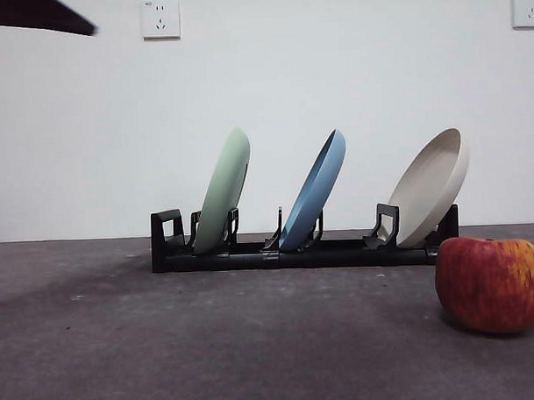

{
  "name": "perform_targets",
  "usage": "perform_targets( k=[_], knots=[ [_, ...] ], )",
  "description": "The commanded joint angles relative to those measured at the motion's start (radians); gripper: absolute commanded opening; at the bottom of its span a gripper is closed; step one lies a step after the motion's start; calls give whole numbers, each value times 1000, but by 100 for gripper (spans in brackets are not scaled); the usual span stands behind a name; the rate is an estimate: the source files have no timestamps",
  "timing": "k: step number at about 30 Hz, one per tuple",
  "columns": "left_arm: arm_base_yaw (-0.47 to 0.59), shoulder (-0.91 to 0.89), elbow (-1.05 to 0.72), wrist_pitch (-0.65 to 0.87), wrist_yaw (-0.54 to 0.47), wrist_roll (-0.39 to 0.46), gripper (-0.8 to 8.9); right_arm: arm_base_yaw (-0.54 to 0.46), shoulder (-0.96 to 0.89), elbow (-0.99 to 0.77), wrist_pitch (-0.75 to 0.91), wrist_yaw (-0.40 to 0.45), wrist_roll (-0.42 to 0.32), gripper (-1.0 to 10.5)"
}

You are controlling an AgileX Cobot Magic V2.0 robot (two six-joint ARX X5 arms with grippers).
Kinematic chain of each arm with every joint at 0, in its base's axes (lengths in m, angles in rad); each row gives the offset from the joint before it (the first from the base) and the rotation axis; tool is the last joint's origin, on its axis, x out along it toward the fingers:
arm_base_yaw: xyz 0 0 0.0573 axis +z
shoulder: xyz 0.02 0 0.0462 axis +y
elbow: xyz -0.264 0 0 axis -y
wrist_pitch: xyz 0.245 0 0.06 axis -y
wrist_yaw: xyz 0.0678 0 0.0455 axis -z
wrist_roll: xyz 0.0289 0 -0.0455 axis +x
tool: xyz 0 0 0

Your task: Take the green plate from the plate rack,put the plate on the table,take the apple from the table,put the apple in the plate

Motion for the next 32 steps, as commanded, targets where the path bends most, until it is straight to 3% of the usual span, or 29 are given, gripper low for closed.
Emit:
perform_targets(
  k=[1,18,30,32],
  knots=[
    [-33,119,72,47,-50,-2,533,3,1,1,6,-1,6,627],
    [-136,645,406,217,-249,-7,533,2,1,1,6,-1,6,627],
    [-148,801,419,299,-256,-85,526,2,1,1,7,0,6,626],
    [-151,808,419,298,-256,-85,463,2,1,1,8,0,6,626]
  ],
)
